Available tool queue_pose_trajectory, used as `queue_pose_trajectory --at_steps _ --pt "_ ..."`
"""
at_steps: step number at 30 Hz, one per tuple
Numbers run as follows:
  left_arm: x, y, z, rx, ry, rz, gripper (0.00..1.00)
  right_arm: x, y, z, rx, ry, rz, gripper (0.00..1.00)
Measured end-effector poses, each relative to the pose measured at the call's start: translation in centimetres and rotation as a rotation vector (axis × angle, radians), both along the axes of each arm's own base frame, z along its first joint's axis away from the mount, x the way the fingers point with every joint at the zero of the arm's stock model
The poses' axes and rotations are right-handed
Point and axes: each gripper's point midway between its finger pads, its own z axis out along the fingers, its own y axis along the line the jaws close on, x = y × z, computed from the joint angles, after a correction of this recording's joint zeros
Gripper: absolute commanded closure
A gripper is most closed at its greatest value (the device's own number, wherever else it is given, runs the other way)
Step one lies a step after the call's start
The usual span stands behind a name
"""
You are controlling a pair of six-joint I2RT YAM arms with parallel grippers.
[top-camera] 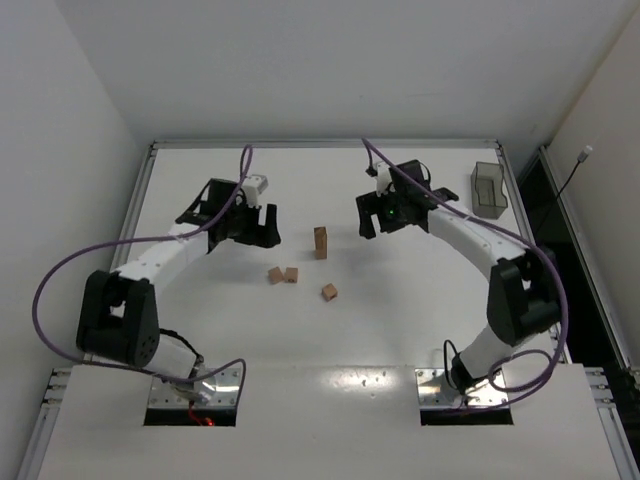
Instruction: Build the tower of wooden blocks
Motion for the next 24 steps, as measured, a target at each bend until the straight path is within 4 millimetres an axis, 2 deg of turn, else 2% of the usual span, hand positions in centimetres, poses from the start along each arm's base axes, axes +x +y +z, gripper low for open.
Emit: queue_pose_trajectory --at_steps 1,2,5,7,8,9,10,13,15,18,19,22,24 --pt "-0.1 0.5 0.9 -0.009 -0.029 0.007 0.11 -0.1 -0.4 1.0 0.001 -0.034 0.016 0.19" --pt "-0.4 1.1 1.6 -0.016 -0.047 0.016 0.11 -0.2 -0.8 1.8 0.002 -0.057 0.024 0.16" --pt "-1.0 3.0 2.9 -0.063 -0.068 0.039 0.21 -0.4 -3.2 3.7 0.005 -0.106 0.015 0.16" --pt "-1.7 4.0 2.9 -0.104 -0.052 0.05 0.24 -0.1 -5.8 4.2 0.002 -0.111 -0.017 0.16" --pt "-2.0 4.8 2.5 -0.114 -0.035 0.066 0.23 0.0 -7.2 4.1 -0.006 -0.105 -0.036 0.16" --pt "-2.5 5.2 2.2 -0.122 -0.015 0.066 0.11 0.0 -8.7 3.9 -0.011 -0.096 -0.053 0.16" --pt "-2.9 5.5 2.0 -0.124 0.002 0.059 0.06 -0.1 -10.0 3.7 -0.019 -0.082 -0.064 0.16" --pt "-4.5 5.0 1.6 -0.119 0.034 -0.018 0.0 -1.0 -13.8 3.3 -0.041 -0.034 -0.072 0.19" --pt "-5.9 4.2 1.8 -0.107 0.034 -0.102 0.0 -1.6 -14.9 3.4 -0.054 -0.018 -0.037 0.23" --pt "-7.4 2.6 2.7 -0.07 -0.012 -0.223 0.13 -2.4 -14.5 3.6 -0.053 -0.011 0.057 0.26" --pt "-7.8 2.0 3.0 -0.051 -0.036 -0.265 0.22 -2.6 -14.3 3.5 -0.051 -0.011 0.083 0.28" --pt "-8.5 0.7 3.1 0.015 -0.085 -0.353 0.41 -3.2 -13.7 3.3 -0.049 -0.006 0.147 0.28" --pt "-8.6 0.1 2.5 0.065 -0.104 -0.4 0.44 -3.7 -13.3 3.2 -0.039 -0.004 0.174 0.28"
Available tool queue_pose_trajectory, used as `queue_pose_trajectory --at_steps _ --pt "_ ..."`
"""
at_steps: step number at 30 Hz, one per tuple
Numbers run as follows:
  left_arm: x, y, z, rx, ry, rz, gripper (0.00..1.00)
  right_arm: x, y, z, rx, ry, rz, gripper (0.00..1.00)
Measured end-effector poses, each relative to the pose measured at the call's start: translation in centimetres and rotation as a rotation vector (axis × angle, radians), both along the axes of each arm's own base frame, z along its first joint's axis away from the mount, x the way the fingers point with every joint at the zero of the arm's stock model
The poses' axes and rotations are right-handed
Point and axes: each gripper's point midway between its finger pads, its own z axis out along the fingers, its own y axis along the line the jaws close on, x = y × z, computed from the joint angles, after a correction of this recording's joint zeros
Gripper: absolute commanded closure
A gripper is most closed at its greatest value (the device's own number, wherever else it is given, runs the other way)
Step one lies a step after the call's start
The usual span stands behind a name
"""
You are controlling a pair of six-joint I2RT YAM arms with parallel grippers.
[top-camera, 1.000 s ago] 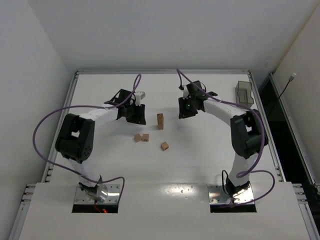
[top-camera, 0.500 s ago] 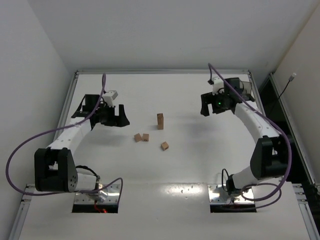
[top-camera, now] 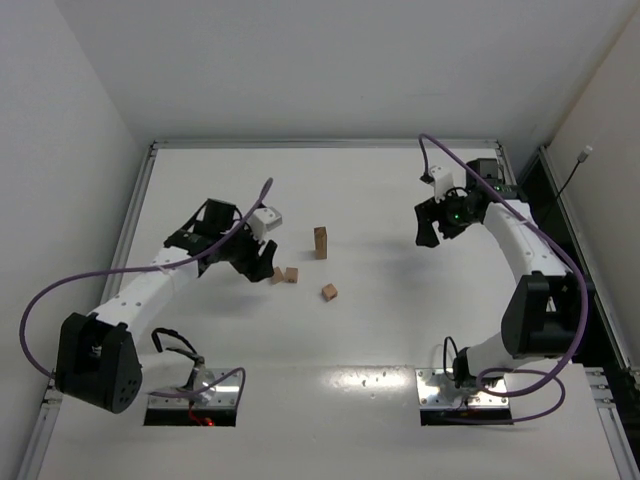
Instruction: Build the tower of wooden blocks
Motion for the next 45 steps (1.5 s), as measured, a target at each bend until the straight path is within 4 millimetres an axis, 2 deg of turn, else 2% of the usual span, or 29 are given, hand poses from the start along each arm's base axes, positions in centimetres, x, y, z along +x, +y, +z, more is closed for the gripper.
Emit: queue_pose_trajectory --at_steps 3,11,15,27,34,39,45 --pt "-0.1 -0.4 -1.6 0.074 -0.014 -0.053 0.38 -0.5 0.4 -0.3 0.019 0.013 0.016 0.28" --pt "0.8 -0.2 -5.6 0.193 0.017 -0.134 0.36 -0.8 1.1 -0.2 0.06 0.019 0.03 0.29" --pt "1.6 -0.4 -6.9 0.217 0.042 -0.152 0.33 -0.8 1.4 -0.3 0.075 0.028 0.032 0.29" --pt "4.3 -1.7 -8.4 0.227 0.043 -0.171 0.33 -1.0 1.8 -2.6 0.108 0.125 0.013 0.29" --pt "4.4 -1.7 -9.1 0.245 0.048 -0.186 0.34 -0.9 1.9 -3.3 0.117 0.156 0.009 0.29" --pt "4.4 -1.6 -9.1 0.254 0.041 -0.194 0.42 -1.0 1.9 -3.5 0.118 0.166 0.007 0.3" --pt "4.2 -1.1 -9.6 0.281 0.044 -0.196 0.42 -0.7 1.9 -3.6 0.119 0.17 0.007 0.3"
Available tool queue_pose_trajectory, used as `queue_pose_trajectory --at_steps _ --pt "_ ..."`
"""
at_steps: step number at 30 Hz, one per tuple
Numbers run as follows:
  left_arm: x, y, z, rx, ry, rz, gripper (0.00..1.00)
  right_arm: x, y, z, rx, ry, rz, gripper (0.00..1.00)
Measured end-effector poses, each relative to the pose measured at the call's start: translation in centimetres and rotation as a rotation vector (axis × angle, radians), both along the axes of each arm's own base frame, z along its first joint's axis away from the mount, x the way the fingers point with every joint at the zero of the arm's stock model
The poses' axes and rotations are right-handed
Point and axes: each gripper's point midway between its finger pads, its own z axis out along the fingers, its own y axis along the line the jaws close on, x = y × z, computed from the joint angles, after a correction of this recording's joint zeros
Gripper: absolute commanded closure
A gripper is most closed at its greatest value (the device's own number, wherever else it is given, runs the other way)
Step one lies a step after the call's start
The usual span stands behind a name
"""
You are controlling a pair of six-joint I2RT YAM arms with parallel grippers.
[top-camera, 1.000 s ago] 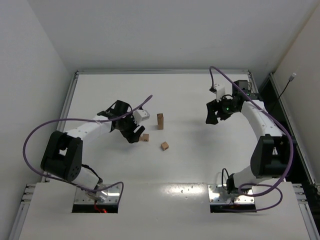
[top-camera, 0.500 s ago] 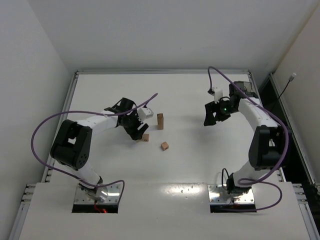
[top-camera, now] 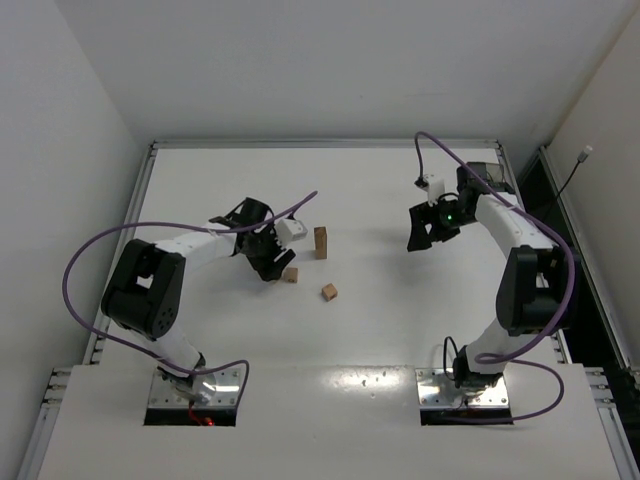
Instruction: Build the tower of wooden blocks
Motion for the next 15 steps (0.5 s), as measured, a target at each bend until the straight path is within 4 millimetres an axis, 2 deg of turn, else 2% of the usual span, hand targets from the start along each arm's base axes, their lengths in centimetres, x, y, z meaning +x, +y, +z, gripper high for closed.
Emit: queue_pose_trajectory --at_steps 4,6,7,8,11,15 --pt "-0.18 0.22 -0.2 0.011 0.003 -0.004 0.42 -0.01 0.0 -0.02 0.0 0.001 0.0 0.3" --pt "-0.19 0.26 -0.22 0.013 0.003 -0.006 0.48 -0.01 -0.01 -0.02 0.0 0.001 0.0 0.3" --pt "-0.2 0.27 -0.22 0.014 0.003 -0.005 0.52 0.0 -0.01 -0.02 0.0 0.001 0.0 0.3" --pt "-0.2 0.28 -0.21 0.014 0.002 -0.006 0.65 -0.01 -0.02 -0.02 0.0 0.001 -0.001 0.3" --pt "-0.13 0.35 -0.22 0.021 -0.002 -0.004 0.86 0.0 -0.05 -0.02 0.0 0.001 -0.002 0.3" --pt "-0.12 0.26 -0.08 0.036 -0.015 -0.01 0.95 0.0 -0.04 -0.02 0.0 0.001 -0.001 0.31"
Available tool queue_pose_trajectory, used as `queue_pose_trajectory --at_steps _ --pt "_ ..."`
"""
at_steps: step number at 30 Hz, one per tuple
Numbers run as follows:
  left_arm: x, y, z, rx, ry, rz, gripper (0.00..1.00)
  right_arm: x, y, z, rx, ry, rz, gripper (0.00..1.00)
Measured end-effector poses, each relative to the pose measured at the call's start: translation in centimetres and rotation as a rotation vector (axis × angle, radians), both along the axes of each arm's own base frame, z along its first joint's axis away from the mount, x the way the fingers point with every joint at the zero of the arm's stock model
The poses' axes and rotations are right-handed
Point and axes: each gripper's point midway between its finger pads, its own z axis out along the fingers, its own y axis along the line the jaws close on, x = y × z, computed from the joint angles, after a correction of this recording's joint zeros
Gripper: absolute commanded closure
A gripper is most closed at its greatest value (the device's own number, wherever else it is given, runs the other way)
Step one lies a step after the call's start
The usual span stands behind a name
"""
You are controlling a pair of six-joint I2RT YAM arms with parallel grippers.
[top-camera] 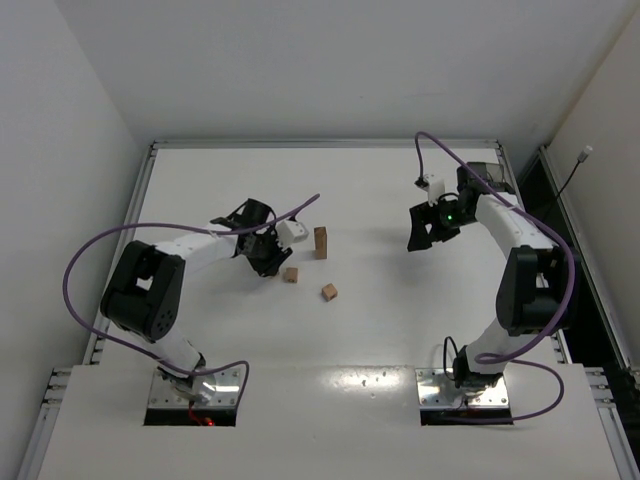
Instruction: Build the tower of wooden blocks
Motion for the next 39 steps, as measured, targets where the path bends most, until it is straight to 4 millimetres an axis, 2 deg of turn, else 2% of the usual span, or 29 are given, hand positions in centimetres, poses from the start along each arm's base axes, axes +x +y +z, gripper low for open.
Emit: queue_pose_trajectory --at_steps 5,7,9,12,13,16,20,26,39 --pt "-0.7 0.3 1.5 0.023 0.002 -0.044 1.0 0.0 0.0 0.0 0.003 0.001 -0.002 0.31" --pt "-0.3 0.5 3.4 0.042 0.024 -0.073 1.0 0.0 0.1 0.0 0.006 0.002 -0.003 0.31" --pt "1.6 0.0 6.4 0.028 0.015 -0.111 1.0 0.0 0.2 0.1 0.012 0.003 -0.006 0.31" --pt "5.5 -0.8 11.3 -0.028 -0.041 -0.161 1.0 0.2 0.4 0.2 0.026 0.0 -0.013 0.32" --pt "6.1 -1.0 12.7 -0.041 -0.036 -0.18 1.0 0.2 0.5 0.3 0.032 0.001 -0.017 0.32" --pt "7.6 -1.6 15.2 -0.083 -0.033 -0.213 1.0 0.4 0.6 0.5 0.044 -0.001 -0.024 0.32" --pt "7.3 -2.9 15.9 -0.12 0.019 -0.238 1.0 0.9 0.7 0.8 0.054 -0.012 -0.04 0.33" --pt "7.6 -6.1 16.6 -0.164 0.048 -0.244 1.0 1.9 0.8 1.7 0.064 -0.043 -0.052 0.33" --pt "6.6 -12.5 16.1 -0.111 0.052 -0.287 1.0 3.0 0.8 2.5 0.065 -0.078 -0.055 0.35"
